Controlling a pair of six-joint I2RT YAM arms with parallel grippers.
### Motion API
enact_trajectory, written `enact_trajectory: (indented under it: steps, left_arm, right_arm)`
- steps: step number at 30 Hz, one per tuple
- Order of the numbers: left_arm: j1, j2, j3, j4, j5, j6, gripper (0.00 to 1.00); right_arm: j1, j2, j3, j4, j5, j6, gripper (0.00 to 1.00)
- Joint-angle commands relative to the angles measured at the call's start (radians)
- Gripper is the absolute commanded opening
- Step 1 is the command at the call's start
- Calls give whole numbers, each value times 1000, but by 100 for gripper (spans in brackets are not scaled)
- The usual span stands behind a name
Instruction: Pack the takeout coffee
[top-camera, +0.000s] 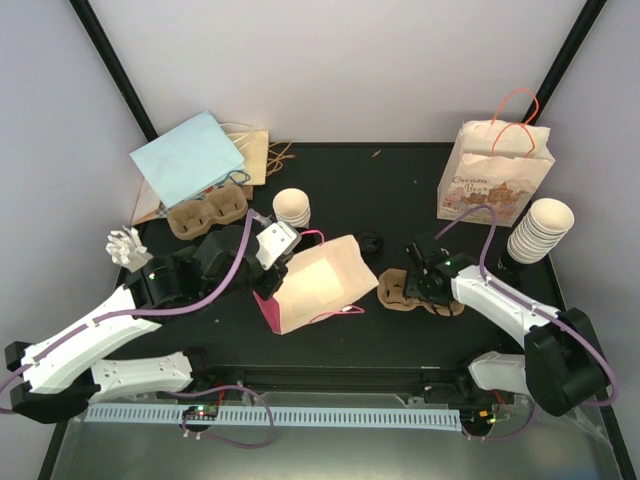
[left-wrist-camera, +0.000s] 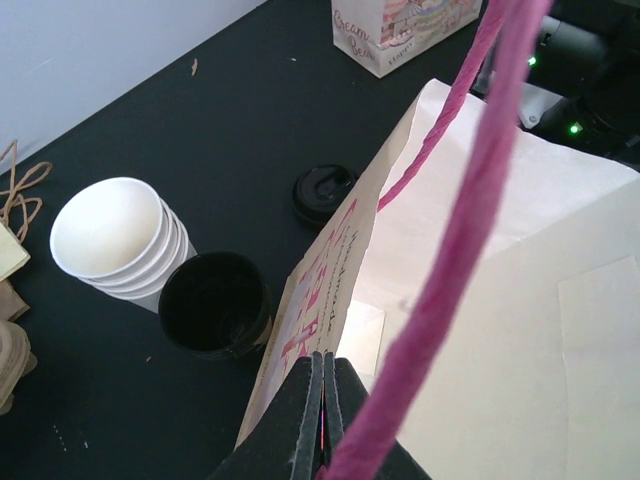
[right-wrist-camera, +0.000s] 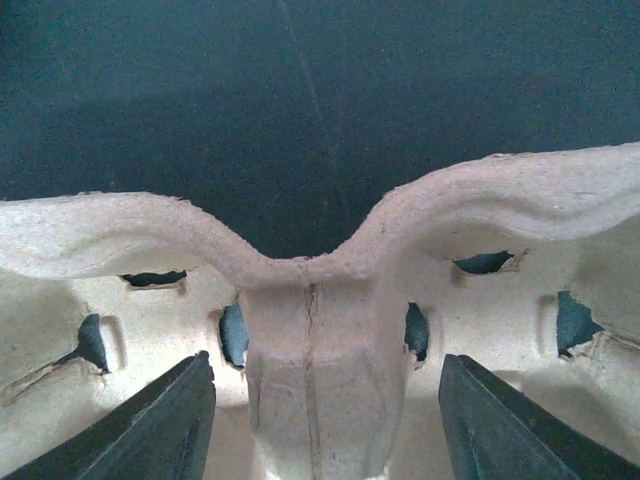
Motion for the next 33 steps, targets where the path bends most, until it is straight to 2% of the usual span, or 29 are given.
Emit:
enact_trajectory:
  steps: [1,20,27,33]
  left_arm:
    - [-5,-16,3,22,4,15,2]
    - [-5,-15,1,21,6,15,2]
    - [-5,-14,3,24,6,17,1]
    - [-5,-10,0,30,7,17,2]
  right_arm:
    - [-7,27,-12,49,3,-3,61]
    - [-7,30,6,32,18,-15,40]
    - [-7,-38,69,-55,39,-33,40]
    - [-7,-141,211,-186,37,-69,40]
